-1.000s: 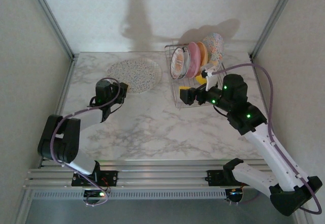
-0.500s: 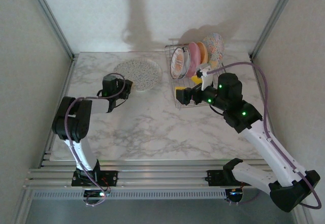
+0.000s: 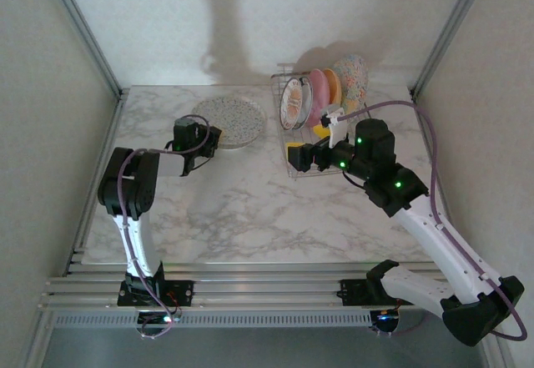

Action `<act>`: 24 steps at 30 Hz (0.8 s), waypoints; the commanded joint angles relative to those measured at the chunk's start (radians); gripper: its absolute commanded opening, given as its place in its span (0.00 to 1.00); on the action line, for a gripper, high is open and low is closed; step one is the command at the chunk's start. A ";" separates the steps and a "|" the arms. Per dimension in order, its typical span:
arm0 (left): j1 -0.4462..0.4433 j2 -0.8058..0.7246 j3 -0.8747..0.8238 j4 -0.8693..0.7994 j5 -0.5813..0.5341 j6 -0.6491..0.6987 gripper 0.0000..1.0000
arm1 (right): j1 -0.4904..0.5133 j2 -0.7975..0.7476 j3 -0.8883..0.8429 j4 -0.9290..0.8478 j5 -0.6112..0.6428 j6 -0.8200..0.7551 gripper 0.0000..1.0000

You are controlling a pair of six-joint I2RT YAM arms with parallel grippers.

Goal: Unload the plates from the dish rack

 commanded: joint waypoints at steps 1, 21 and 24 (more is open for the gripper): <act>0.013 0.019 0.051 0.058 0.029 0.024 0.00 | 0.010 0.004 0.022 0.034 0.018 0.010 0.99; 0.018 0.044 0.141 -0.114 0.039 0.075 0.22 | 0.009 0.030 0.032 0.046 0.019 0.025 0.99; 0.019 0.042 0.164 -0.167 0.034 0.087 0.26 | 0.010 0.036 0.036 0.044 0.019 0.024 0.99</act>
